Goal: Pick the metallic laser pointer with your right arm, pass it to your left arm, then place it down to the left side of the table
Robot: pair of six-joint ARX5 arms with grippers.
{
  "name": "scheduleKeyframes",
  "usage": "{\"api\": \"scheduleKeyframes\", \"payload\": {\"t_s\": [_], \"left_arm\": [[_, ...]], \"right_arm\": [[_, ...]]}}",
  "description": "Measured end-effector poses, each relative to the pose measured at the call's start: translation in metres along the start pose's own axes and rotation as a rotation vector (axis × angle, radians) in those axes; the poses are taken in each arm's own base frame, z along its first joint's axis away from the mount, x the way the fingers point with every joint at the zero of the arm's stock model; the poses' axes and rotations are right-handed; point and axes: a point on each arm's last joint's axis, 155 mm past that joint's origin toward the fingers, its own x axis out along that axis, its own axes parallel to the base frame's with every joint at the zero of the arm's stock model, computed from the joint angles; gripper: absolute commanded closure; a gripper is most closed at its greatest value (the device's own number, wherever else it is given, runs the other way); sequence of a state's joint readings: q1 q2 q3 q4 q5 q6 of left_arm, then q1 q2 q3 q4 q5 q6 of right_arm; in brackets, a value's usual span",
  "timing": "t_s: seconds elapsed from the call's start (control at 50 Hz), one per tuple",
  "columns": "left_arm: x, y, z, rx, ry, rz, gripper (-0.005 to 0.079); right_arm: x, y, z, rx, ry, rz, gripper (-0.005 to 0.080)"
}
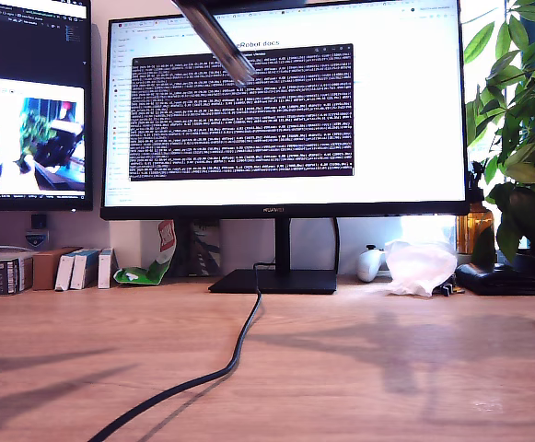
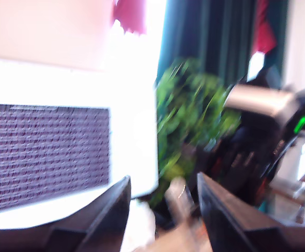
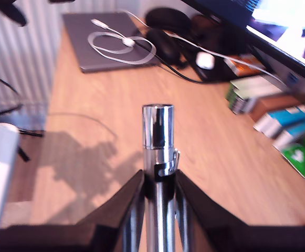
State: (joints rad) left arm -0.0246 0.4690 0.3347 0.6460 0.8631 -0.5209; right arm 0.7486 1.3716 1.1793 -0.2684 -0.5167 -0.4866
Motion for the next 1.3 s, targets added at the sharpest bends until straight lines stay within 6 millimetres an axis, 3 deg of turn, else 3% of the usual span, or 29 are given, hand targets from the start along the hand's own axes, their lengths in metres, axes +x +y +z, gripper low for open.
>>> {"api": "scheduleKeyframes", "payload": {"t_s": [0.08, 0.24, 0.34, 0.68, 0.88, 1.0, 1.3], "left_arm": [[0.003, -0.003, 0.003, -0.063, -0.014, -0.025, 0.0376], [0.013, -0.004, -0.001, -0.097, -0.014, -0.068, 0.0377], [0.018, -0.006, 0.000, -0.107, -0.027, -0.096, 0.0377], [0.036, -0.014, -0.001, -0.136, -0.050, -0.175, 0.0379], [0.049, -0.033, 0.032, -0.084, -0.106, -0.260, 0.0379], [0.051, -0.043, 0.042, -0.066, -0.115, -0.300, 0.0380], [0.062, -0.043, 0.027, -0.116, -0.069, -0.326, 0.0382]], "right_arm": [[-0.002, 0.003, 0.022, -0.016, -0.040, 0.005, 0.0763], [-0.016, 0.006, 0.086, -0.087, -0.172, 0.009, 0.0763], [-0.022, 0.008, 0.103, -0.100, -0.208, 0.007, 0.0763], [-0.020, 0.017, 0.104, -0.097, -0.205, 0.031, 0.0763], [-0.020, 0.020, 0.105, -0.099, -0.205, 0.038, 0.0763], [-0.020, 0.020, 0.104, -0.097, -0.203, 0.039, 0.0763], [-0.019, 0.022, 0.105, -0.098, -0.203, 0.042, 0.0763]]}}
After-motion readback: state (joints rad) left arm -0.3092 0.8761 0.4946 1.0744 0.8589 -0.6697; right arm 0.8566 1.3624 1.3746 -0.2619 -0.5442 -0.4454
